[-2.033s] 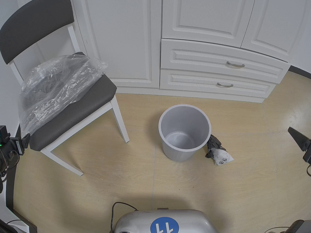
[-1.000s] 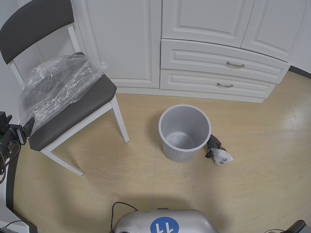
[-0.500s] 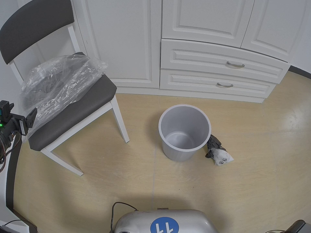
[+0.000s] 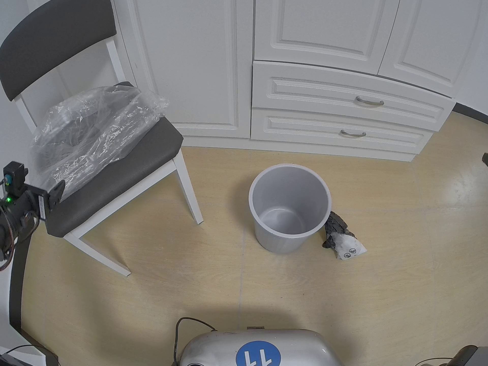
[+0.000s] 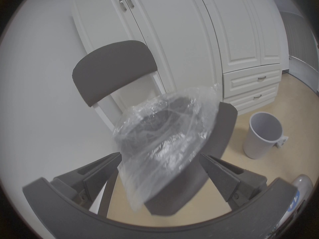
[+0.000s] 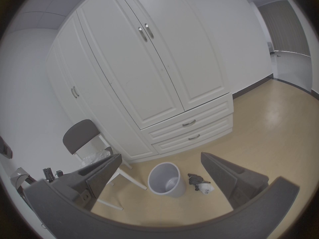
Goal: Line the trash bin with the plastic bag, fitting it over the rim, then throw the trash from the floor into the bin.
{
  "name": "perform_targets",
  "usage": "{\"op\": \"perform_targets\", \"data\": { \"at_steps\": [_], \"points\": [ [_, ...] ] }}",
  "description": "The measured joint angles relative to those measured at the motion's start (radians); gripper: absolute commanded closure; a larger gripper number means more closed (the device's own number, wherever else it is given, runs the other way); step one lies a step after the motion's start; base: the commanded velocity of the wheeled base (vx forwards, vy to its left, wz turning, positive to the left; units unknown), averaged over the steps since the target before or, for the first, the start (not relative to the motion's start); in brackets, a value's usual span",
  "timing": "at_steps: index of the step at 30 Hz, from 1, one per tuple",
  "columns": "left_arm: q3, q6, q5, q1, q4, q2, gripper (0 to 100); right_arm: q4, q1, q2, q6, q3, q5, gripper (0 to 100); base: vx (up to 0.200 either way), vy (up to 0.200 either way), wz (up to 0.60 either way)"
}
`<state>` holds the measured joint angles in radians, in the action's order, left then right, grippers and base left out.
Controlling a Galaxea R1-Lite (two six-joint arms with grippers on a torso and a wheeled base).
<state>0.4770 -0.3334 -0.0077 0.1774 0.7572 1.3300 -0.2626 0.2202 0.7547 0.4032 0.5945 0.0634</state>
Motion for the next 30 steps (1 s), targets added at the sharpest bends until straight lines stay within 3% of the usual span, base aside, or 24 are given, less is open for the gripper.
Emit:
{"op": "perform_targets", "data": {
  "at_steps": [6,12,16,21,24,30],
  "points": [
    [-0.121,-0.006,0.006,0.014,-0.107,-0.153,0,0.000,0.075,0.017,-0.003,-0.026,0.007,0,0.000,0.000,0.00],
    [-0.182,-0.005,0.000,0.049,-0.376,-0.340,0,0.005,0.122,0.027,-0.014,-0.061,0.017,0,0.000,0.000,0.00],
    [-0.183,-0.006,-0.020,0.091,-0.483,-0.405,0,0.007,0.131,0.032,-0.020,-0.079,0.022,0,0.000,0.000,0.00],
    [-0.154,-0.013,-0.086,0.181,-0.481,-0.376,0,0.007,0.135,0.039,-0.021,-0.088,0.024,0,0.000,0.000,0.00],
    [-0.130,-0.033,-0.161,0.288,-0.448,-0.302,0,0.007,0.136,0.047,-0.022,-0.091,0.026,0,0.000,0.000,0.00],
    [-0.089,-0.077,-0.363,0.484,-0.250,-0.090,0,0.003,0.138,0.078,-0.021,-0.095,0.026,0,0.000,0.000,0.00]
  ]
}}
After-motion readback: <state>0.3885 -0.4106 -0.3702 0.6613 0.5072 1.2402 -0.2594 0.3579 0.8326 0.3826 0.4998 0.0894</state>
